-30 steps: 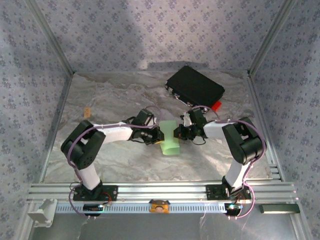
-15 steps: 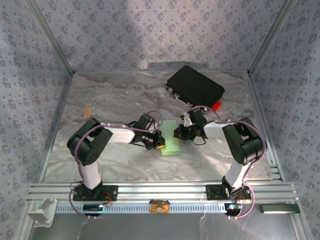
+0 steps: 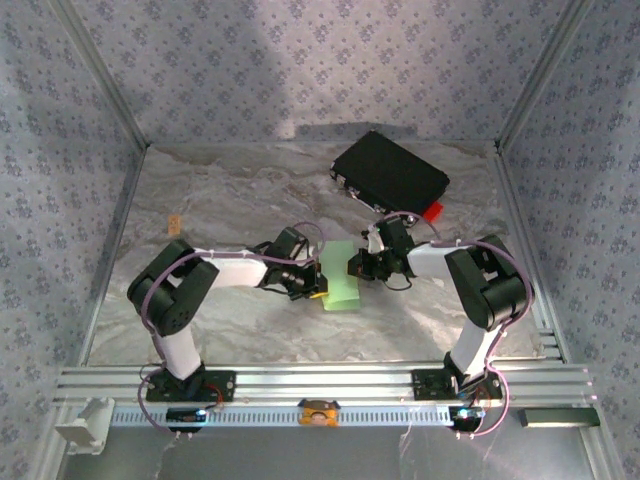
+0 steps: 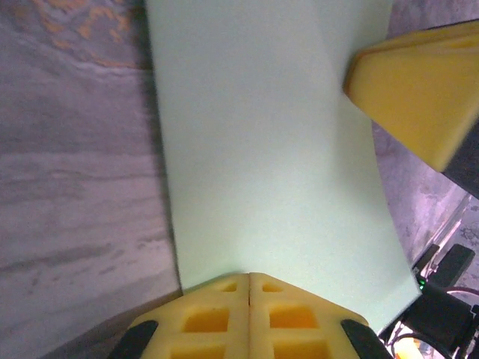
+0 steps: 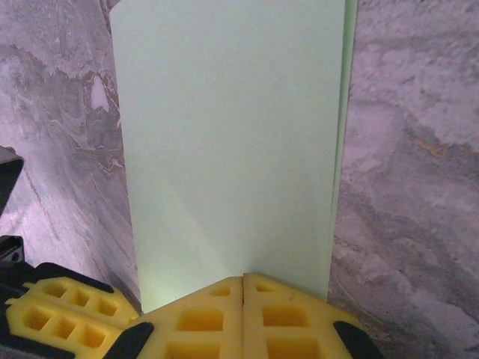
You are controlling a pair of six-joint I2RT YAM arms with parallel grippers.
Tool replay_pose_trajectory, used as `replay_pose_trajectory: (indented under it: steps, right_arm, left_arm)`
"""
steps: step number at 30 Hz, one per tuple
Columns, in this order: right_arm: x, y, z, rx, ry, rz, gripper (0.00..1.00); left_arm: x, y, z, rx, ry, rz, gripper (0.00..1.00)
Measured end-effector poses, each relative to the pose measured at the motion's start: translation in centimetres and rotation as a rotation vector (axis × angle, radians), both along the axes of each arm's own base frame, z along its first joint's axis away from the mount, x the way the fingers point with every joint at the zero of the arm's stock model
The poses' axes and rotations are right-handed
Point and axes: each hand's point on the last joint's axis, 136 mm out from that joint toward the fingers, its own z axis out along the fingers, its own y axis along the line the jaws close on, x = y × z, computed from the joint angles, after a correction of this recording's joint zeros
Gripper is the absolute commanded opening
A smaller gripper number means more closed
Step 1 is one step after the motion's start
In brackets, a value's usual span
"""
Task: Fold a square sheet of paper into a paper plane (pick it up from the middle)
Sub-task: First fold the square sheet of paper in half at the center of the table.
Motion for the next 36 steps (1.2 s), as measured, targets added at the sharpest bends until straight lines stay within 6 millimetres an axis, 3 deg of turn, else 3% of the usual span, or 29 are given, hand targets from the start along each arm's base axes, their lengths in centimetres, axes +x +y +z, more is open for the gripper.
replay_pose_trajectory:
  steps: [9,17,24,30,36]
  right_arm:
    - [0.0,0.0,0.0,0.001,0.001,-0.002,0.00]
    - [0.0,0.0,0.0,0.001,0.000,-0.002,0.00]
    - [0.0,0.0,0.0,0.001,0.001,-0.002,0.00]
    - [0.0,0.0,0.0,0.001,0.001,-0.002,0.00]
    - [0.0,0.0,0.0,0.001,0.001,-0.002,0.00]
  left_arm:
    - [-0.3,-1.0,1.0,-0.062,0.017,-0.018,0.03]
    - [-1.4,-0.2,-0.9,-0.006,0.041,-0.057,0.03]
    - [-1.5,-0.1,-0.9,0.015,0.006,-0.094,0.04]
    - [-1.9,0.4,-0.2,0.034,0.003,-0.100,0.06]
    - [-1.6,-0.5,1.3,-0.019,-0.021,-0.098,0.07]
